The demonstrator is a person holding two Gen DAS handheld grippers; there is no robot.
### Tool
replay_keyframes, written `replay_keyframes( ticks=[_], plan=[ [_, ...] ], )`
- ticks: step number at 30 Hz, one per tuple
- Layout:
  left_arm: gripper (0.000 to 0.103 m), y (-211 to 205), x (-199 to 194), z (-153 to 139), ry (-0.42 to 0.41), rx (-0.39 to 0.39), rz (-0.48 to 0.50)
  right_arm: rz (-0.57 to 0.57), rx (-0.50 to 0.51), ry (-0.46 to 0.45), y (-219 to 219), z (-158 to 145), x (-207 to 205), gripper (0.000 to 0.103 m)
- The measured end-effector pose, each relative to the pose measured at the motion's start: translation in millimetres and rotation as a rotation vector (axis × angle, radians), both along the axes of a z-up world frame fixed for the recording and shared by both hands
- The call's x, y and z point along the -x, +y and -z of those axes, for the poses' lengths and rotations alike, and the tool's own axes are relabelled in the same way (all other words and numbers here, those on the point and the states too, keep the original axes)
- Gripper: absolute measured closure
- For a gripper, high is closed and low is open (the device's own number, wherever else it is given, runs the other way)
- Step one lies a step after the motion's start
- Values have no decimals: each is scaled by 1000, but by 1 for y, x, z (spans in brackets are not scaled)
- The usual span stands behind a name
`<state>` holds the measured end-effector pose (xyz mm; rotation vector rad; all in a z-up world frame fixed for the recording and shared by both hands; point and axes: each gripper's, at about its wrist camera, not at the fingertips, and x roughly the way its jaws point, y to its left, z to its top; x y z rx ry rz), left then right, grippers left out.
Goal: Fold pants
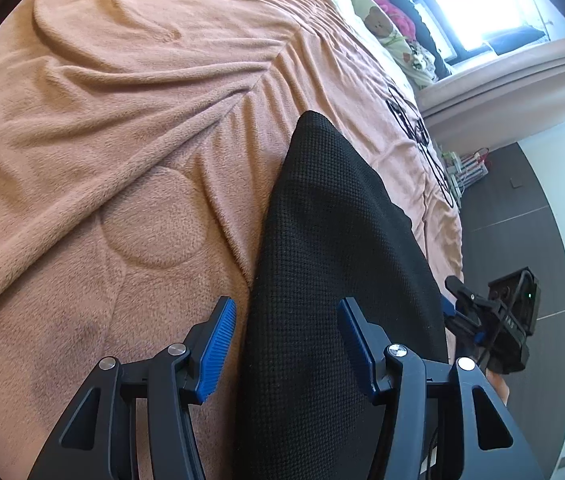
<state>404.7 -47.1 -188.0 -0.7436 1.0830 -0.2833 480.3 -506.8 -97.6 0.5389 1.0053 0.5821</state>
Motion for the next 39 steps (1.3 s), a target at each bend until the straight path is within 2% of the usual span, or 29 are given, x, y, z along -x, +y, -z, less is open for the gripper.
replay_keyframes(
  ticks=[7, 14, 15, 16, 17, 18, 19, 25, 30, 34, 39],
  plan=[
    [47, -3, -2, -1, -2, -8, 5, -29, -110, 4, -7, -2, -4, 57],
    [47, -5, -2, -2, -6, -11, 5, -38, -77, 74, -3, 16, -16, 57],
    [47, -5, -2, -2, -5, -12, 5, -39, -62, 74, -1, 15, -17, 61],
    [47, -5, -2, -2, -5, -14, 5, -42, -43, 75, 1, 13, -19, 77],
    [47, -5, -2, -3, -6, -16, 5, -40, -22, 72, 3, 10, -20, 90],
    [47, -6, -2, -3, -7, -18, 5, -40, -10, 56, 4, 5, -20, 93],
    [47, -6, -2, -4, -9, -19, 6, -39, 2, 39, 7, -3, -18, 100],
    [47, -9, -2, -8, -16, -22, 21, -8, 99, -76, 4, -35, 1, 103],
    [47, -9, -3, -3, 1, -21, 22, 31, 189, -34, 7, -17, 9, 103],
    [47, -7, 1, 1, 13, -5, 30, 42, 182, 4, 6, 0, 13, 103],
    [47, -6, 6, 2, 19, 10, 50, 53, 145, 16, -4, -6, 24, 100]
  ],
)
